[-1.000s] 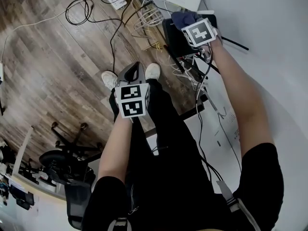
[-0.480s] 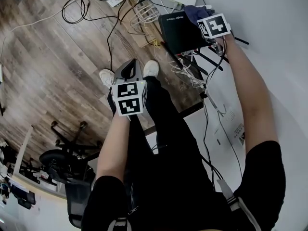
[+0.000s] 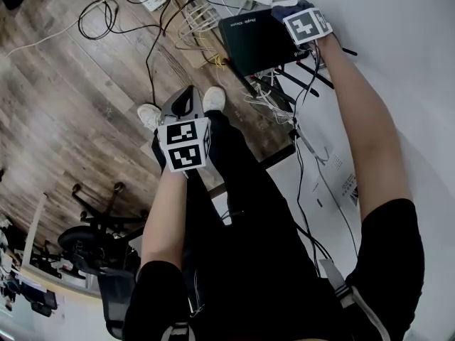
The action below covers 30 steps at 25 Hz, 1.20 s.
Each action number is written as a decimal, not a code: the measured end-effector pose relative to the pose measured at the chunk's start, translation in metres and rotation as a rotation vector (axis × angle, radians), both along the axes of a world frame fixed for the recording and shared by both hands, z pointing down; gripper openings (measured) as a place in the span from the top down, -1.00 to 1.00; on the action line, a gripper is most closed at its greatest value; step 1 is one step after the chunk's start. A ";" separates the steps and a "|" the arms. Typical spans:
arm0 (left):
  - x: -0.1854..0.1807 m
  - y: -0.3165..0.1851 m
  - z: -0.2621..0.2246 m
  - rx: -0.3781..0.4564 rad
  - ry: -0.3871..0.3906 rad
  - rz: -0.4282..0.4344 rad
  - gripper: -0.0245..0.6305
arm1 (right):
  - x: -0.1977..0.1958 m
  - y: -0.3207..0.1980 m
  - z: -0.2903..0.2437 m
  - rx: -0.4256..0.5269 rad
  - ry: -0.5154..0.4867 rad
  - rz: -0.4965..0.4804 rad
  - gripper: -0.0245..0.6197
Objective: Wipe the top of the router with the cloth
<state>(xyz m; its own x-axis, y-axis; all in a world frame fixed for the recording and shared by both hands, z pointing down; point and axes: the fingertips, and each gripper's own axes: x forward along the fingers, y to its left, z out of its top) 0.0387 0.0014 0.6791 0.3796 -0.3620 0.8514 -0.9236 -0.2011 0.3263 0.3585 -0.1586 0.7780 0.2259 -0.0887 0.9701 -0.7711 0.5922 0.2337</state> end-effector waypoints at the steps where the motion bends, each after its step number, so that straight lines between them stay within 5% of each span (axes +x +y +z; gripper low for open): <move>1: 0.000 0.001 0.001 -0.002 0.001 -0.002 0.89 | 0.003 -0.002 0.000 0.006 0.007 0.006 0.79; 8: -0.012 0.003 0.006 -0.012 -0.006 -0.007 0.89 | 0.021 -0.001 0.005 -0.038 0.063 0.077 0.79; 21: -0.019 0.009 0.007 -0.036 0.043 -0.023 0.89 | 0.030 0.042 0.005 -0.292 0.159 0.046 0.79; 30: -0.030 0.016 0.007 -0.034 0.034 -0.020 0.89 | 0.026 0.054 0.002 -0.357 0.304 -0.171 0.79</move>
<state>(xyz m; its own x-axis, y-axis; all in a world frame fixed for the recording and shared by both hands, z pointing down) 0.0092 0.0175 0.6857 0.4014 -0.3409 0.8501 -0.9156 -0.1712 0.3637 0.3849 -0.1044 0.7804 0.5148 0.1765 0.8390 -0.5845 0.7881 0.1928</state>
